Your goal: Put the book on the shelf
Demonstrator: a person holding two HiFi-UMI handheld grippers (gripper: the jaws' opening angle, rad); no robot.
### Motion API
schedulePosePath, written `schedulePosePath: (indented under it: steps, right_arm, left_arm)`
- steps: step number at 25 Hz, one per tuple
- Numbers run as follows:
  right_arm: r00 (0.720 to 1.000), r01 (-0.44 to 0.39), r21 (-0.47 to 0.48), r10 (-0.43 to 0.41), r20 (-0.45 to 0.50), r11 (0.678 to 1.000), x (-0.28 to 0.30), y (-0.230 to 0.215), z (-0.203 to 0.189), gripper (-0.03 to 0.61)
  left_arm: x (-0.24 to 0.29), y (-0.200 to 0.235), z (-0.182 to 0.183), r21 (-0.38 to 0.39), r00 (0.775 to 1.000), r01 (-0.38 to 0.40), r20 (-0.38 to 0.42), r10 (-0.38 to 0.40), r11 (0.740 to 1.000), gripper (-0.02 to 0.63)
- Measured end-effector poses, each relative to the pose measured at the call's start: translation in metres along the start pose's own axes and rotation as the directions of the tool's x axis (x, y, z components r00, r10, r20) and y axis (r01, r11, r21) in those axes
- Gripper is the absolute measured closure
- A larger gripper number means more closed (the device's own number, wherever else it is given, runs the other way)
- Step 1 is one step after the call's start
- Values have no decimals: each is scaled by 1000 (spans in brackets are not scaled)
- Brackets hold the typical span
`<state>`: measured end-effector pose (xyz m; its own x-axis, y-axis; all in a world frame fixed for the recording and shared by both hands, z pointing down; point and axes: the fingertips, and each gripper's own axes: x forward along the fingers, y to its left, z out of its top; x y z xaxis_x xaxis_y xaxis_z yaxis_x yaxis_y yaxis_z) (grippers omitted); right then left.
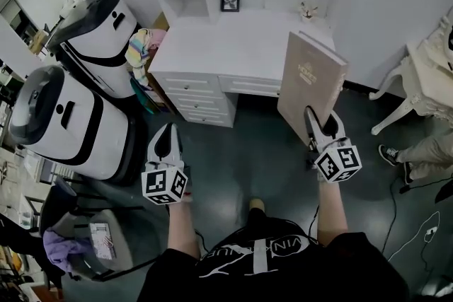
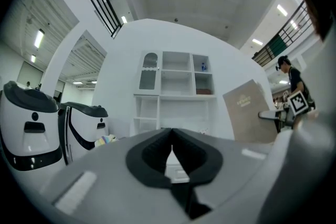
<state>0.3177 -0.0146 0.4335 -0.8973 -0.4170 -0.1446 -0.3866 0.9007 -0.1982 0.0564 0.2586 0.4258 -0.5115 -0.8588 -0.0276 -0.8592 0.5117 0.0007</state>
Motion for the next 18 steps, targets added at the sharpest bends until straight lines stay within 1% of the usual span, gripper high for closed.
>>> schedulePosePath:
  steps: [3, 7, 13, 16, 18]
  right_arm:
    - [1000, -6, 10, 6, 25, 1000, 6, -9, -12, 407]
    - [1000, -13, 34, 13, 22, 999, 59, -24, 2, 407]
    - [999, -35, 44, 34, 10, 998, 108, -20, -1, 407]
    - [999, -40, 32, 40, 13, 999, 136, -18, -1, 407]
    - [999, -38, 14, 37, 17, 999, 157, -17, 0, 407]
  left_arm:
    - [10, -3, -10, 12, 1000, 9, 20, -9, 1000, 614]
    - [57, 4, 4, 16, 1000, 7, 0, -7, 1000, 614]
    - [94, 29, 8, 12, 1000, -5, -11, 5, 1000, 614]
    - [123, 42, 7, 0, 1000, 11, -2, -11, 1000, 614]
    - [149, 49, 8, -5, 999, 40, 10, -40, 999, 614]
